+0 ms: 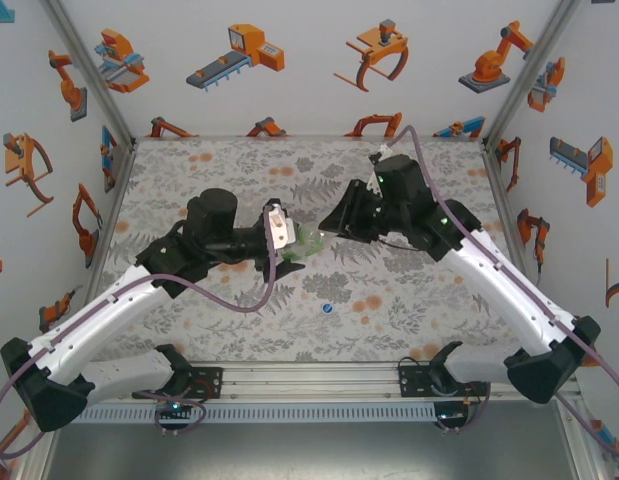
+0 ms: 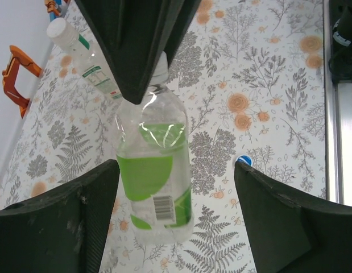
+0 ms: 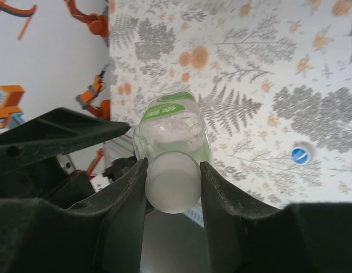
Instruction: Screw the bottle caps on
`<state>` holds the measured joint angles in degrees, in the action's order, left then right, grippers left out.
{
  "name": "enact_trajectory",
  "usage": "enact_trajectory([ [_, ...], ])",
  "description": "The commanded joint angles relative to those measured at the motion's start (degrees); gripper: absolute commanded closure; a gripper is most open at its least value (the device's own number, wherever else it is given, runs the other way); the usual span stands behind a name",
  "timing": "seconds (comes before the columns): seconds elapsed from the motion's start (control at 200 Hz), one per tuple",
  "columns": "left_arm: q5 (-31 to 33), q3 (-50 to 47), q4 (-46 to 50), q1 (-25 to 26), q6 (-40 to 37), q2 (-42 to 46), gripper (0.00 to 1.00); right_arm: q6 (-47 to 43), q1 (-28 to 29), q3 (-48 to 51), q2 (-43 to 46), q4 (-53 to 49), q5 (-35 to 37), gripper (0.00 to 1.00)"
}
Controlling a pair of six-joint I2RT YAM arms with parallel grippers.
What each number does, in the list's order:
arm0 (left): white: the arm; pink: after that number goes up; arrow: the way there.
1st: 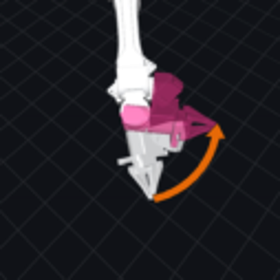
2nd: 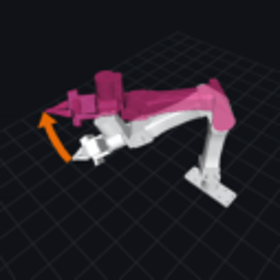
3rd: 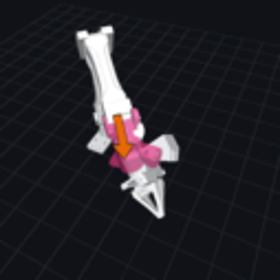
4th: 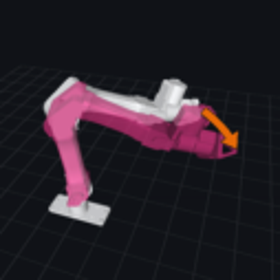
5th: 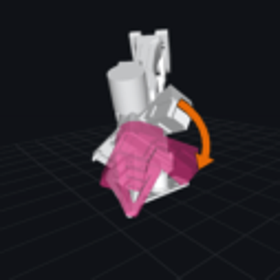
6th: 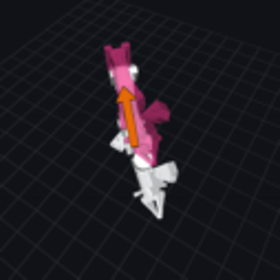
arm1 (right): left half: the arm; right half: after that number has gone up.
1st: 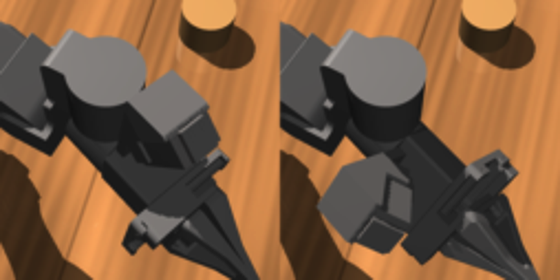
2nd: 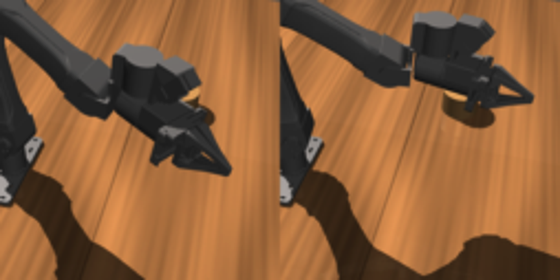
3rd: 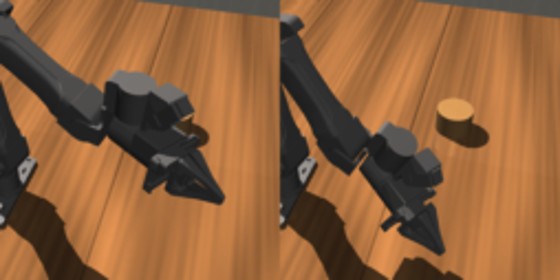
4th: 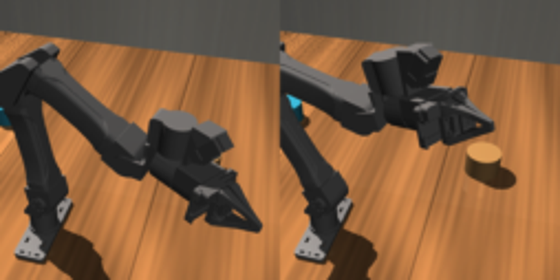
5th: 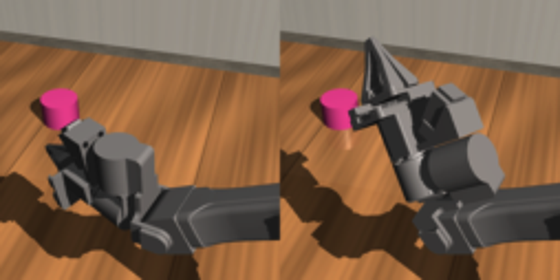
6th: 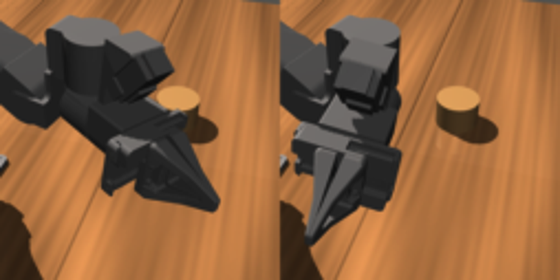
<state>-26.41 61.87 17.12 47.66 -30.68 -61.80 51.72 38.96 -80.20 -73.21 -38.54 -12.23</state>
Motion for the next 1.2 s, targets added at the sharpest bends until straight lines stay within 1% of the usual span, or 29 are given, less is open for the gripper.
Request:
enact_trajectory([
  [0.0,2.9,1.2,-1.6,0.2,1.2,-0.7,0.24,-8.7,-0.9,-5.5,-3.6,-6.2,3.7,0.77],
  [0.14,8.3,1.7,-3.5,0.2,5.8,-1.3,0.24,-16.1,-2.2,-13.1,-10.7,-12.2,7.4,0.79],
  [0.33,17.2,1.8,-6.3,0.1,12.3,-1.9,0.24,-25.7,-3.3,-24.9,-22.3,-19.0,15.3,0.80],
  [0.491,23.1,0.6,-9.3,-0.1,18.1,-1.7,0.24,-31.2,-4.8,-33.4,-31.1,-22.3,17.6,0.82],
  [0.576,25.7,-0.1,-10.6,-0.3,22.6,-1.5,0.23,-33.5,-5.6,-36.5,-34.9,-22.4,18.2,0.83],
  [0.671,28.6,0.3,-10.1,-1.3,31.4,-1.6,0.19,-34.5,-6.5,-39.8,-38.7,-22.5,19.6,0.85],
  [0.731,28.5,0.9,-8.8,-2.4,35.9,-1.9,0.19,-35.1,-7.0,-41.4,-40.8,-22.2,20.6,0.85],
  [0.826,27.2,1.0,-7.7,-3.7,39.9,-1.9,0.18,-36.2,-7.3,-42.7,-43.3,-20.8,21.8,0.85],
  [0.986,24.1,-0.6,-9.1,-4.4,41.5,-0.5,0.18,-36.6,-7.8,-44.4,-47.0,-18.1,22.0,0.85],
  [1.192,25.2,-2.0,-8.9,-4.9,43.4,1.2,0.18,-36.5,-8.1,-46.6,-50.5,-17.4,22.3,0.85],
])
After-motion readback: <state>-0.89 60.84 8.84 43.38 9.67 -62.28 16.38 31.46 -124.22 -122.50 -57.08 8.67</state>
